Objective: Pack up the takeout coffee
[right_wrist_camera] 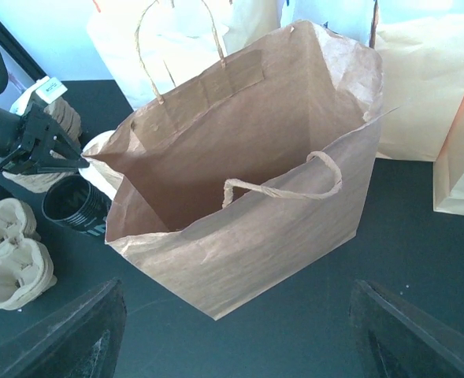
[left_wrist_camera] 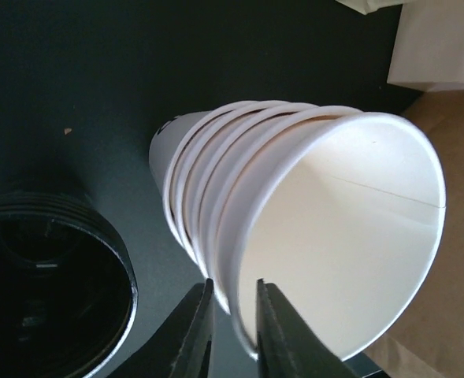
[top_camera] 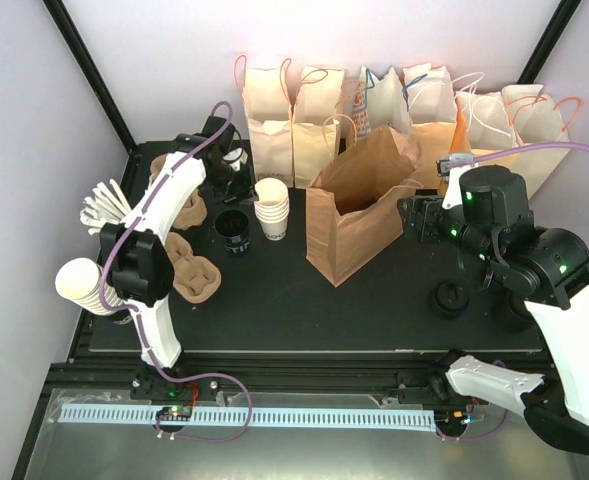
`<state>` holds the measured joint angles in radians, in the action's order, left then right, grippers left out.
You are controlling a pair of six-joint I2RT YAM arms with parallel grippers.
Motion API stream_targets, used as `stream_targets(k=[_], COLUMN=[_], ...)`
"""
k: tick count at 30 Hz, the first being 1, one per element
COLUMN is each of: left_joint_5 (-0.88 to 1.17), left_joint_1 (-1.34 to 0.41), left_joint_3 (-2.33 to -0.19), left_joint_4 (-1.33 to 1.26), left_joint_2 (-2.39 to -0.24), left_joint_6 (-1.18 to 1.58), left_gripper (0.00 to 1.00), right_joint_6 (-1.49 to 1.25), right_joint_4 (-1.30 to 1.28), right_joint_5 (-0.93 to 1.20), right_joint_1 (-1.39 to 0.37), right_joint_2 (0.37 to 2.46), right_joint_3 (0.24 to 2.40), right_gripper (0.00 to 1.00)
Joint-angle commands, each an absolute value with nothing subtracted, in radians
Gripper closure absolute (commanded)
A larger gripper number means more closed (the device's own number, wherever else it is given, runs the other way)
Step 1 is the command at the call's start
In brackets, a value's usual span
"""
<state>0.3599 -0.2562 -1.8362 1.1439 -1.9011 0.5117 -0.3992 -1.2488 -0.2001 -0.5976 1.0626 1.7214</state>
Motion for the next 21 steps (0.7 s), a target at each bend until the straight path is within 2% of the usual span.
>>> stream_targets(k=[1,6,21], left_joint_5=[0.355,0.340,0.259], left_joint_1=[-0.250,-0.251,-0.255], left_joint_3=[-1.889,-1.891,-2.025], left_joint_4=[1.147,1.141,1.307], left_joint_2=[-1.915,-1.885,-1.837], left_joint_6=[0.536,0.536,0.505], left_gripper=[0.88,0.98,0.98], right_joint_6=[-0.383,-0.380,-0.386], right_joint_4=[-1.232,-1.227,-1.177], right_joint_5=[-0.217,-0.213,-0.160], right_joint_1=[-0.590,-0.591,-0.591], right_joint_2=[1.066,1.064,1.036], right_joint_3=[1.753,1.741,1.661], right_gripper=[0.20,0.20,0.20])
